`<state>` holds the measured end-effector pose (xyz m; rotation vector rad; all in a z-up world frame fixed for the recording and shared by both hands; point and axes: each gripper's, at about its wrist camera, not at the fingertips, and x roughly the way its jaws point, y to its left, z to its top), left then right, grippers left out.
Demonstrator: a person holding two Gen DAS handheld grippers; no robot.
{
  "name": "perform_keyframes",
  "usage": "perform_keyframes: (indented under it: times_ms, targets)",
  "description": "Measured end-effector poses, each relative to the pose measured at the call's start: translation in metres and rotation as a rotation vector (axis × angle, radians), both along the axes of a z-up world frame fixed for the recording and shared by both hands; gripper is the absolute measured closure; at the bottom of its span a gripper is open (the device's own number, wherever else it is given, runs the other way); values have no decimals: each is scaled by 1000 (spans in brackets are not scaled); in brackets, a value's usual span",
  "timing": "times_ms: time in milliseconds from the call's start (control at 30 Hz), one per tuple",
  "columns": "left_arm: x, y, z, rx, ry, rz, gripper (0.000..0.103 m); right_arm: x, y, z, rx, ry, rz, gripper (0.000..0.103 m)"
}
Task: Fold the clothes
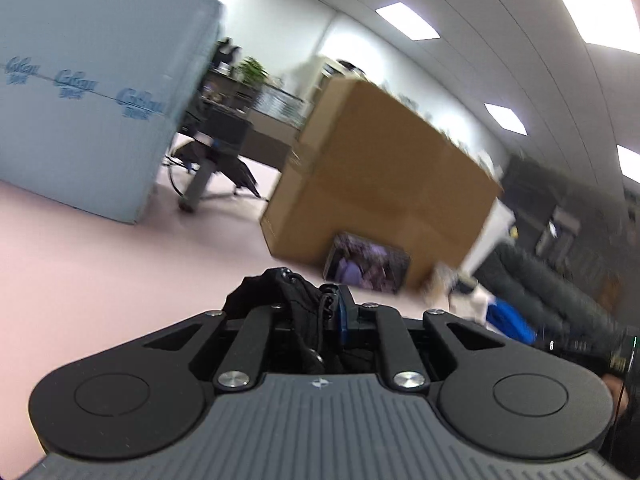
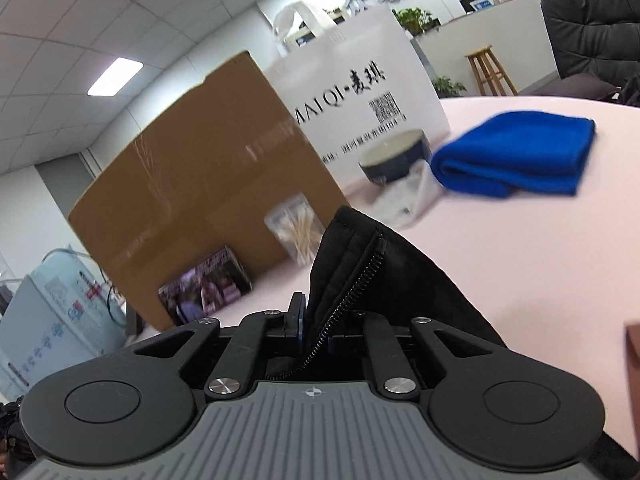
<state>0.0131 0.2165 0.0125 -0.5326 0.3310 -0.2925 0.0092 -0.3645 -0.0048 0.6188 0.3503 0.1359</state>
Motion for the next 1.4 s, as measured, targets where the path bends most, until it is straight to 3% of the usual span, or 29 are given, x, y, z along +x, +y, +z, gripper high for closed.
perform_keyframes:
  times_ms: [100, 167, 200, 267, 333, 400, 467, 533, 600, 700, 733, 767, 867, 933, 967, 1000, 1133, 1233, 1333, 1400]
  targets:
    - [28, 28, -16, -126, 140, 121, 90, -3, -5, -5, 67, -2, -41, 94]
    - [47, 35, -31, -121, 262, 109, 84, -7, -12, -16, 91, 43, -65, 94]
    - [50, 37, -37, -137, 285, 76, 78, -8, -14, -20, 88, 64, -68, 94]
    - [49, 41, -40, -156, 276, 4, 36, -10, -18, -29, 80, 105, -72, 92]
    - [36, 46, -32, -132, 226, -19, 20, -10, -18, -33, 63, 129, -54, 88]
    - [20, 53, -22, -89, 193, 2, 20, -9, -17, -34, 57, 132, -57, 68]
    - [0, 61, -16, -63, 176, 14, 21, -9, -15, -35, 51, 135, -62, 55]
    - [-21, 58, -10, -5, 147, 7, 20, -9, -14, -36, 44, 129, -64, 51]
    - [-39, 48, -8, 42, 138, -23, 20, -11, -13, -34, 43, 117, -70, 37]
    - [-53, 28, -7, 132, 139, -69, 25, -17, -14, -29, 50, 100, -88, 28]
    - [-57, 18, -6, 188, 142, -91, 34, -15, -17, -27, 65, 107, -93, 26]
    - [-59, 10, -6, 232, 148, -107, 52, -13, -19, -25, 79, 114, -98, 25]
    - [-49, -7, -9, 331, 192, -147, 89, -3, -26, -22, 105, 132, -106, 26]
    - [-41, -20, -9, 407, 221, -173, 100, 3, -25, -21, 80, 156, -99, 53]
    - [-40, -24, -5, 430, 203, -178, 101, 3, -24, -21, 72, 160, -79, 76]
    - [-40, -26, 3, 433, 165, -184, 101, 3, -24, -21, 64, 164, -60, 82]
    - [-30, -19, 40, 382, -1, -140, 101, -2, -30, -16, 130, 116, -31, 84]
    - [-9, -11, 59, 346, -76, -55, 101, -5, -41, -9, 232, 46, -51, 85]
    - [21, -4, 62, 338, -92, 47, 101, -4, -47, -8, 270, -4, -83, 85]
    - [42, -1, 47, 356, -22, 97, 101, -1, -48, -13, 266, 5, -99, 85]
